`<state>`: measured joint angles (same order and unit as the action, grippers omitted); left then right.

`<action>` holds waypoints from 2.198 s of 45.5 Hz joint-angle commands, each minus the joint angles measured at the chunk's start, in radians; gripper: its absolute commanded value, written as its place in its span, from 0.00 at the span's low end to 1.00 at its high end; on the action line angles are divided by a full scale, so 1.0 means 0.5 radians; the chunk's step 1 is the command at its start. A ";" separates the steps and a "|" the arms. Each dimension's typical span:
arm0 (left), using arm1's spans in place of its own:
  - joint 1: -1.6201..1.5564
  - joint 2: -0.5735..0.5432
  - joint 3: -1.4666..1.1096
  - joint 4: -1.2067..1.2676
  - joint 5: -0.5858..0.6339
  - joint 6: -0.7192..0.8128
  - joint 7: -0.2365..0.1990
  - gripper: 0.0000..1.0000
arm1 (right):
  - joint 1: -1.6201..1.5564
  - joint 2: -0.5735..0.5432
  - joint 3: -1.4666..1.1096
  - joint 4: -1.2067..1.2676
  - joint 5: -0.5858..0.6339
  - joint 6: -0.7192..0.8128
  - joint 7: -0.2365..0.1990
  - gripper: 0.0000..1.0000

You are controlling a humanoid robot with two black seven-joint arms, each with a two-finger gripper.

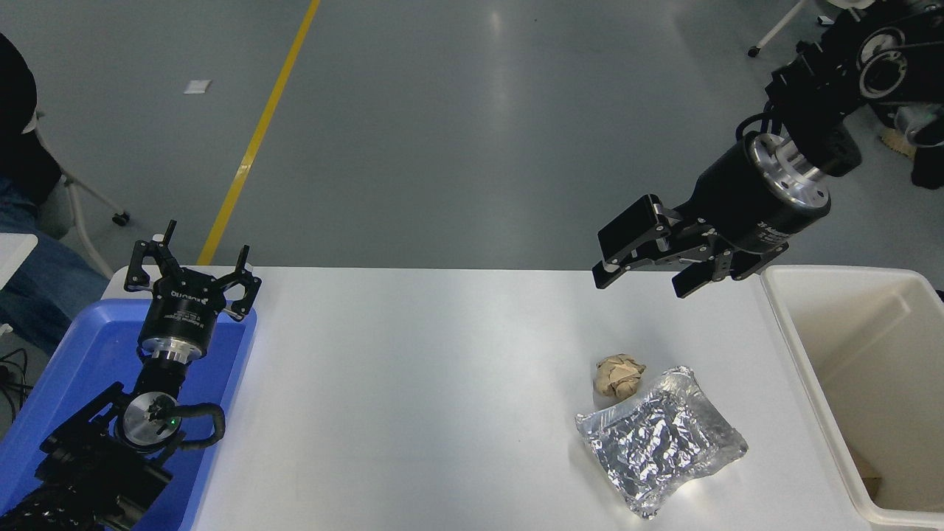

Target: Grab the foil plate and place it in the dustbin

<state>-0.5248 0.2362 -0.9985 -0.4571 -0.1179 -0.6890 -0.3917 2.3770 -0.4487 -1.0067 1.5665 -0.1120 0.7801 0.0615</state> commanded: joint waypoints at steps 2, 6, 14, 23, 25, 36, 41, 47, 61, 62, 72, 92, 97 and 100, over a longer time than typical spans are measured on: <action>0.003 -0.006 -0.031 -0.003 0.000 -0.015 -0.005 1.00 | -0.011 0.014 0.001 0.006 0.009 0.011 0.000 1.00; 0.003 -0.006 -0.019 0.000 0.000 -0.012 -0.011 1.00 | -0.109 0.035 0.001 -0.028 -0.021 0.011 0.000 1.00; 0.000 -0.003 -0.006 0.000 0.000 -0.009 -0.008 1.00 | -0.388 0.097 0.001 -0.200 -0.251 -0.032 0.003 1.00; 0.000 -0.003 -0.006 0.000 0.000 -0.009 -0.008 1.00 | -0.784 0.103 0.004 -0.439 -0.359 -0.210 0.006 1.00; 0.000 -0.003 -0.003 0.000 0.000 -0.006 -0.008 1.00 | -0.870 0.097 0.004 -0.494 -0.392 -0.250 0.009 1.00; 0.000 -0.003 -0.006 0.000 0.000 -0.009 -0.008 1.00 | -1.431 0.020 0.013 -0.770 -0.859 -0.615 0.021 1.00; 0.000 -0.003 -0.003 0.000 0.000 -0.009 -0.008 1.00 | -1.710 -0.047 0.145 -0.911 -1.043 -0.756 0.021 1.00; 0.000 -0.003 -0.003 0.000 0.000 -0.009 -0.008 1.00 | -2.017 -0.060 0.341 -1.129 -1.196 -0.811 0.021 1.00; -0.003 -0.003 0.000 0.000 0.000 -0.009 -0.008 1.00 | -2.456 0.002 0.486 -1.409 -1.325 -1.057 0.021 1.00; -0.003 0.000 0.000 0.000 0.000 -0.009 -0.008 1.00 | -2.465 0.002 0.495 -1.415 -1.325 -1.057 0.021 1.00; -0.003 0.000 0.000 0.000 0.000 -0.009 -0.008 1.00 | -2.588 0.011 0.657 -1.430 -1.301 -1.063 0.024 0.91; -0.003 -0.003 0.000 0.000 0.000 -0.009 -0.005 1.00 | -2.591 0.051 0.703 -1.440 -1.295 -1.143 0.040 0.00; -0.003 0.000 0.000 0.000 0.000 -0.009 -0.005 1.00 | -2.496 -0.029 0.673 -1.415 -1.310 -1.131 0.043 0.00; -0.003 0.000 0.000 0.000 0.003 -0.012 -0.005 1.00 | -2.414 -0.099 0.639 -1.348 -1.316 -1.118 0.043 0.00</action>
<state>-0.5261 0.2353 -0.9986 -0.4572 -0.1180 -0.6933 -0.3942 1.0953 -0.4368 -0.6658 0.8521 -0.7615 0.2157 0.0794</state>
